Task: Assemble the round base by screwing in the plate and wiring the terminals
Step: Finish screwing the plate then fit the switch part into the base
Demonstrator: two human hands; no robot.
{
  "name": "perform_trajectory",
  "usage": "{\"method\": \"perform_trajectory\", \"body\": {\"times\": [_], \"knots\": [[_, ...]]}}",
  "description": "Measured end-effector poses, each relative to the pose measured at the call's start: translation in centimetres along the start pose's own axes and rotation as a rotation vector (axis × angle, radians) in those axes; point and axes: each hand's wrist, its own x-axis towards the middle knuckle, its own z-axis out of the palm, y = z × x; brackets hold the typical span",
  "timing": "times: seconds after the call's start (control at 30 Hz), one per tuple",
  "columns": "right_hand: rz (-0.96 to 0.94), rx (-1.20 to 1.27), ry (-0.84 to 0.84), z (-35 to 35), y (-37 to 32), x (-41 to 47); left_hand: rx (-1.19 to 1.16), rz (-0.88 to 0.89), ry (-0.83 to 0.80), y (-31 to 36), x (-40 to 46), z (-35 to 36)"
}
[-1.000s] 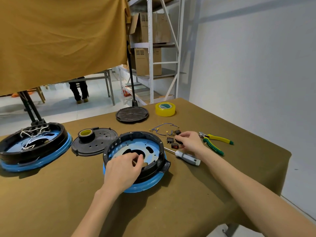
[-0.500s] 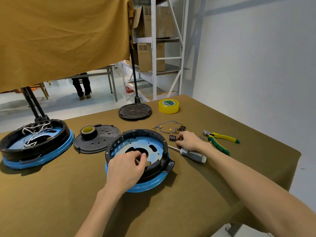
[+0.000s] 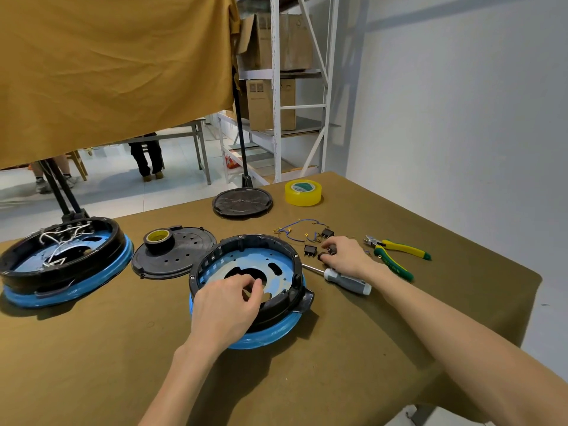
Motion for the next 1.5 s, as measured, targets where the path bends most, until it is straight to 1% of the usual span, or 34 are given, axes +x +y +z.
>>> {"method": "perform_trajectory", "body": {"times": [0.07,0.2,0.37,0.47,0.57,0.63,0.67,0.73,0.8,0.83,0.87,0.97,1.03,1.1,1.17,1.23,1.3,1.37,1.43,1.5], "knots": [[0.045,-0.009,0.000,-0.2,-0.1,0.0,-0.003,0.000,-0.007,0.0,0.0,0.0],[0.068,-0.137,-0.106,0.2,-0.5,0.2,-0.002,-0.003,-0.012,0.1,0.0,0.0],[0.042,-0.105,-0.141,-0.4,-1.0,0.4,-0.016,-0.013,-0.022,0.2,0.0,-0.2],[0.099,-0.130,-0.065,0.0,-1.8,1.2,-0.016,-0.017,-0.030,0.3,0.0,-0.2],[0.171,-0.220,0.031,1.2,-3.1,1.9,-0.021,-0.023,-0.040,0.2,0.0,-0.2],[0.179,-0.257,0.083,1.8,-3.5,2.3,-0.015,-0.023,-0.048,0.2,0.0,-0.3],[0.166,-0.232,0.080,1.8,-3.6,2.5,-0.013,-0.023,-0.049,0.1,0.0,-0.3],[0.084,-0.108,-0.010,1.3,-3.5,3.2,-0.012,-0.025,-0.048,0.1,-0.1,-0.2],[-0.001,-0.024,-0.179,0.4,-3.4,3.4,-0.006,-0.025,-0.047,0.1,0.0,-0.2],[-0.018,-0.028,-0.228,0.0,-3.3,3.2,-0.004,-0.023,-0.046,0.1,0.0,-0.2],[-0.027,-0.049,-0.230,-0.2,-3.2,3.2,-0.008,-0.020,-0.045,0.1,0.0,-0.2],[0.009,-0.127,-0.152,0.3,-2.5,2.7,-0.021,-0.019,-0.032,0.1,-0.1,-0.1],[-0.016,-0.159,-0.081,1.0,-2.3,2.3,-0.019,-0.019,-0.026,0.1,0.0,-0.1],[-0.061,-0.092,-0.080,1.0,-2.3,2.1,-0.020,-0.019,-0.025,0.1,-0.1,0.0],[-0.050,-0.038,-0.064,0.3,-1.9,1.6,-0.023,-0.015,-0.023,0.1,0.0,-0.1],[0.079,-0.068,0.054,-0.6,-0.9,1.2,-0.030,-0.012,-0.020,0.1,0.0,-0.1],[0.232,-0.161,0.164,-1.6,0.6,1.0,-0.022,-0.016,-0.019,0.2,0.0,-0.1],[0.276,-0.174,0.140,-2.2,1.5,1.0,-0.006,-0.021,-0.012,0.3,-0.1,-0.2],[0.253,-0.189,0.083,-2.2,1.4,1.1,0.000,-0.023,-0.012,0.3,0.0,-0.2],[0.215,-0.223,0.084,-1.8,1.0,1.4,-0.002,-0.023,-0.015,0.3,0.0,-0.2]]}}
